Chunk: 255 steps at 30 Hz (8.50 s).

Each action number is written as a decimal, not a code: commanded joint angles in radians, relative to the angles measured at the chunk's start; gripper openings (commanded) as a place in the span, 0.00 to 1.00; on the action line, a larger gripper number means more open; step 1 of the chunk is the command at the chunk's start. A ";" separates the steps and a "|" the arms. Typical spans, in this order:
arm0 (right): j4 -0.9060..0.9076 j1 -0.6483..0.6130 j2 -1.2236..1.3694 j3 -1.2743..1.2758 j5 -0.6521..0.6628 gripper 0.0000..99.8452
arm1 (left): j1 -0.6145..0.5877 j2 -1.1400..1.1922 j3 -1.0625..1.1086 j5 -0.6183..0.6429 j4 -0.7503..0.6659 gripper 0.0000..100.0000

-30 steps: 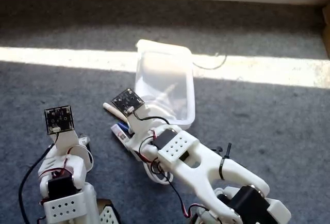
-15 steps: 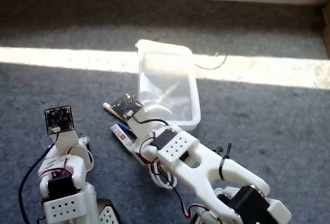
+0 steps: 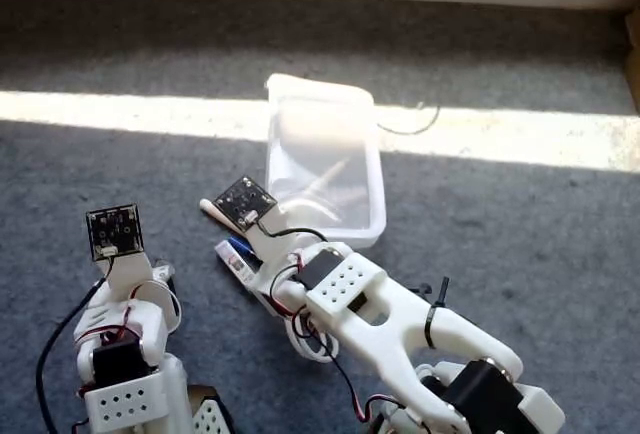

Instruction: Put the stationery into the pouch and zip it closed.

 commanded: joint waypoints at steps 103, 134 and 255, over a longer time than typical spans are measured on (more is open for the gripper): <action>0.326 0.051 -0.486 -0.024 0.081 0.01 | -0.013 -0.005 0.021 -0.006 -0.008 0.11; 0.323 0.119 -0.728 -0.188 0.121 0.01 | 0.243 -0.010 -0.229 0.025 -0.356 0.11; 1.148 -0.012 -0.005 -1.388 0.170 0.01 | 0.361 0.001 -0.343 0.293 -0.203 0.33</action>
